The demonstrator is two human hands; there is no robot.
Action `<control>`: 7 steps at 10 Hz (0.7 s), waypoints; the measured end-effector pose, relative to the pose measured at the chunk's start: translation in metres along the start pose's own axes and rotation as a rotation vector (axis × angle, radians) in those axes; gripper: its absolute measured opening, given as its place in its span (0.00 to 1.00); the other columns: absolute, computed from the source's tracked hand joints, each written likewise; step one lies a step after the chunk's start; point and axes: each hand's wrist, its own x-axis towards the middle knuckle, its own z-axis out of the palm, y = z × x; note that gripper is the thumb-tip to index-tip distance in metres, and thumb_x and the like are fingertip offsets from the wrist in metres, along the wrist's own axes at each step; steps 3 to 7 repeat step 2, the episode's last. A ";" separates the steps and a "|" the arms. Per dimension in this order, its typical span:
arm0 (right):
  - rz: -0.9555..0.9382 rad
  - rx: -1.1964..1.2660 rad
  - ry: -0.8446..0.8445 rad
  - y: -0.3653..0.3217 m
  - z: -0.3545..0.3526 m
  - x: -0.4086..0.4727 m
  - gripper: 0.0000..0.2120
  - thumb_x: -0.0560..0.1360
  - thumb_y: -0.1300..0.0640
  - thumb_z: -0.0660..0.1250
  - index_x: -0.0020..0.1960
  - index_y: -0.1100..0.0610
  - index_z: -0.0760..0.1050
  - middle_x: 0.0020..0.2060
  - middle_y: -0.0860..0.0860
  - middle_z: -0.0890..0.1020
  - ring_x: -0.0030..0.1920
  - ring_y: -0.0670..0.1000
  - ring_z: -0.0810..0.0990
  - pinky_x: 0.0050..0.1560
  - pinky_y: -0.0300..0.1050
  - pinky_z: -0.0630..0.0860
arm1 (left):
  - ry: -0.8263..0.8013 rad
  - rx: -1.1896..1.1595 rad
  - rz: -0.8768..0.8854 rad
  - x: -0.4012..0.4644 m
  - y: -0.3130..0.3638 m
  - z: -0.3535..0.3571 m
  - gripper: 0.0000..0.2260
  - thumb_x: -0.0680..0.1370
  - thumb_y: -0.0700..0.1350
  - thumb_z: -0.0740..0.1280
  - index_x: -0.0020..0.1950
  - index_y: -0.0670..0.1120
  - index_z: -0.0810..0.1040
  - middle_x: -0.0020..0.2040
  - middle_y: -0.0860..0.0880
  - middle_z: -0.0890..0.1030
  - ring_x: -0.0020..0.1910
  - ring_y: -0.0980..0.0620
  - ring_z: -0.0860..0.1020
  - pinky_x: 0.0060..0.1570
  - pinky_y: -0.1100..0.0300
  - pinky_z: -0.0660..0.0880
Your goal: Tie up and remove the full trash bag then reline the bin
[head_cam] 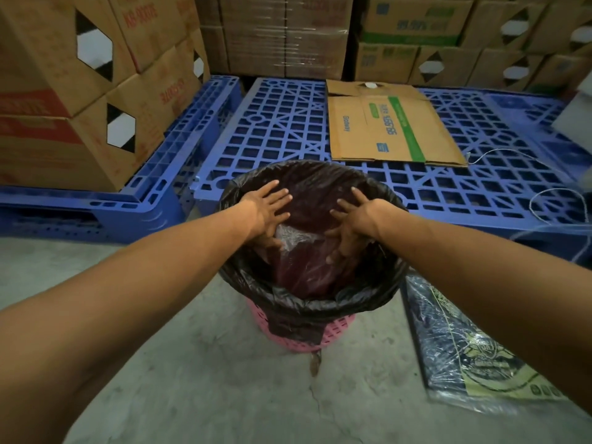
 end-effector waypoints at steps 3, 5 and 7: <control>-0.055 0.331 0.104 0.010 0.002 -0.033 0.37 0.77 0.27 0.50 0.81 0.43 0.55 0.82 0.49 0.53 0.81 0.53 0.43 0.76 0.63 0.33 | 0.239 -0.171 0.054 -0.052 0.001 -0.037 0.26 0.82 0.60 0.57 0.75 0.47 0.71 0.74 0.45 0.72 0.77 0.45 0.63 0.77 0.43 0.52; -0.055 0.331 0.104 0.010 0.002 -0.033 0.37 0.77 0.27 0.50 0.81 0.43 0.55 0.82 0.49 0.53 0.81 0.53 0.43 0.76 0.63 0.33 | 0.239 -0.171 0.054 -0.052 0.001 -0.037 0.26 0.82 0.60 0.57 0.75 0.47 0.71 0.74 0.45 0.72 0.77 0.45 0.63 0.77 0.43 0.52; -0.055 0.331 0.104 0.010 0.002 -0.033 0.37 0.77 0.27 0.50 0.81 0.43 0.55 0.82 0.49 0.53 0.81 0.53 0.43 0.76 0.63 0.33 | 0.239 -0.171 0.054 -0.052 0.001 -0.037 0.26 0.82 0.60 0.57 0.75 0.47 0.71 0.74 0.45 0.72 0.77 0.45 0.63 0.77 0.43 0.52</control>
